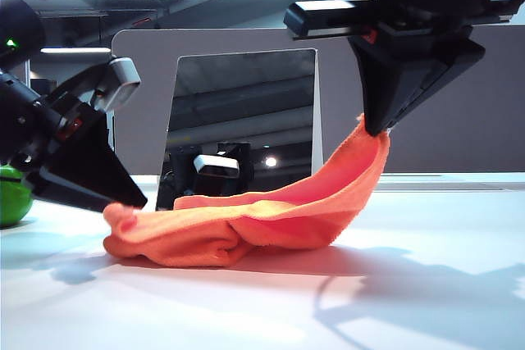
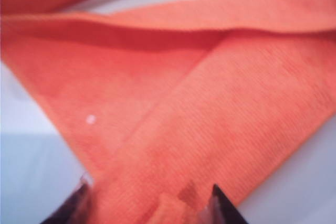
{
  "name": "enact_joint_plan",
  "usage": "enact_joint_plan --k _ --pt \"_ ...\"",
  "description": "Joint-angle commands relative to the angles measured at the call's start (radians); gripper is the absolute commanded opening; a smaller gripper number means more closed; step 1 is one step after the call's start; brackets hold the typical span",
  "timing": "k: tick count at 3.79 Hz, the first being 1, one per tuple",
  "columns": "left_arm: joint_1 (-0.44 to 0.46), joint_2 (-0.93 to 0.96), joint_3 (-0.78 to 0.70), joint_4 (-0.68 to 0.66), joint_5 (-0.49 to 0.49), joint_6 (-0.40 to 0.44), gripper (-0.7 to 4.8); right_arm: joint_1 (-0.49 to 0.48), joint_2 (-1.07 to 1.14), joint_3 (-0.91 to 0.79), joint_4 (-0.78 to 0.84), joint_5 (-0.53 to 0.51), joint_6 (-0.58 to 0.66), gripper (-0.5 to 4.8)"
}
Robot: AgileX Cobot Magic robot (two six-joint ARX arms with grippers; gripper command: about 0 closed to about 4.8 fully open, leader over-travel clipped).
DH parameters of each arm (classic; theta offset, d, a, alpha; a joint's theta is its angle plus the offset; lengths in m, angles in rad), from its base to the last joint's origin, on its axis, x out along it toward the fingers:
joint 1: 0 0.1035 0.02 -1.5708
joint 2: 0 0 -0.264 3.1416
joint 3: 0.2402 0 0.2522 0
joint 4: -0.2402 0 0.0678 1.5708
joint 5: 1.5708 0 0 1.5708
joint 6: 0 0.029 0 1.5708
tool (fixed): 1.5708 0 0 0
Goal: Pick up the cloth from the table and use it to cover the mirror.
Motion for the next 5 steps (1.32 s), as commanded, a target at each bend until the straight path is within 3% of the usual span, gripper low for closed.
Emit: enact_joint_plan --k 1,2,3,4,5 --pt "-0.19 -0.018 0.007 0.011 0.061 -0.068 2.87 0.0 -0.001 0.003 0.005 0.003 -0.047 -0.01" --pt "-0.188 -0.061 0.05 0.023 -0.012 -0.082 3.82 0.0 -0.001 0.003 -0.024 0.005 -0.047 -0.01" --pt "-0.186 -0.092 0.05 -0.127 -0.043 0.012 3.82 -0.009 -0.001 0.003 -0.018 0.004 -0.047 -0.02" --pt "-0.188 -0.114 0.05 -0.092 -0.133 -0.05 3.82 -0.008 -0.001 0.003 0.019 0.001 -0.047 -0.01" --pt "-0.195 -0.043 0.05 0.019 -0.204 -0.27 3.83 -0.008 0.074 0.003 0.105 -0.039 -0.047 -0.02"
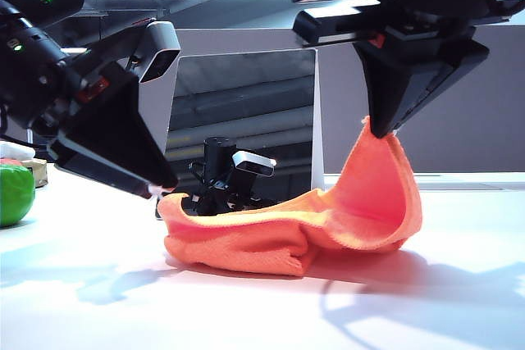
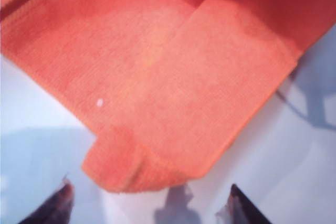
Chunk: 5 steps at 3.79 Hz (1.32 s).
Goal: Pick up the cloth from the table and use it to cover the mirror.
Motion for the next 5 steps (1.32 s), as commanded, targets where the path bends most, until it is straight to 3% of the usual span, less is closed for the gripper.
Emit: enact_joint_plan --k 1,2,3,4,5 --pt "-0.008 0.067 0.004 0.113 -0.074 -0.256 3.83 0.003 0.09 0.003 0.123 -0.044 -0.002 -0.01" --pt "-0.065 -0.393 0.004 0.261 -0.409 -0.369 -0.06 -0.001 -0.136 0.006 0.331 0.117 -0.288 -0.01" --pt "-0.065 -0.544 0.004 0.257 -0.426 -0.522 -0.06 0.004 -0.248 0.01 0.55 0.108 -0.457 -0.01" --pt "-0.065 -0.544 0.004 0.326 -0.417 -0.527 -0.06 0.004 -0.335 0.01 0.594 0.105 -0.523 -0.01" --pt "-0.065 -0.544 0.004 0.642 -0.431 -0.697 0.07 -0.149 -0.364 0.009 0.687 0.079 -0.661 -0.01"
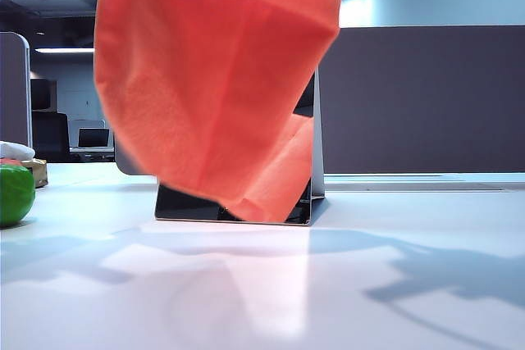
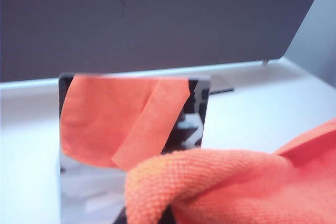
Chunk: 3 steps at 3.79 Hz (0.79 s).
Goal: Pick up the cloth from the table and use it to cover the mirror.
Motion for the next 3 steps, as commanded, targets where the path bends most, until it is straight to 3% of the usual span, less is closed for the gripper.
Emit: enact_joint_plan --k 1,2,3 --pt "0.0 -0.002 0.004 0.393 0.022 -0.174 1.34 -0.15 -0.043 0.003 0.069 -0.028 -0.15 -0.01" --pt "0.001 0.086 0.004 0.452 -0.139 -0.156 -0.06 -0.151 0.013 0.003 0.143 -0.056 -0.151 -0.02" --pt "0.076 0.246 0.004 0.371 -0.139 -0.173 -0.06 -0.243 0.152 0.003 0.157 -0.06 -0.162 -0.02"
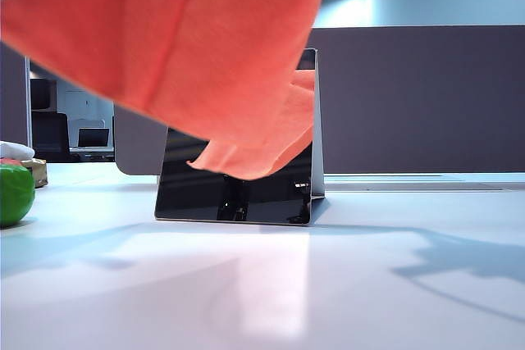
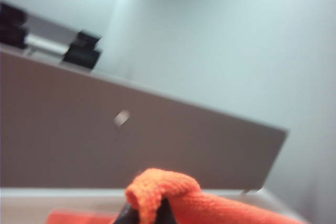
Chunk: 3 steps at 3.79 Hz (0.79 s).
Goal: Pick up the cloth from the table and use it to cover the mirror.
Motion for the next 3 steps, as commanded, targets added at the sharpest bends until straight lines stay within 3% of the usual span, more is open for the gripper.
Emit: enact_joint_plan --k 1,2,3 --pt "0.19 0.242 0.003 -0.148 0.098 -0.004 -0.06 -0.151 0.254 0.005 0.14 -0.107 -0.008 -0.02" --pt "0.19 0.259 0.004 -0.14 0.116 -0.004 -0.06 -0.151 0.269 0.005 0.15 -0.111 -0.008 -0.02" --pt "0.191 0.339 0.004 -0.016 0.117 -0.003 -0.06 -0.153 0.319 0.006 0.255 -0.121 -0.053 -0.02"
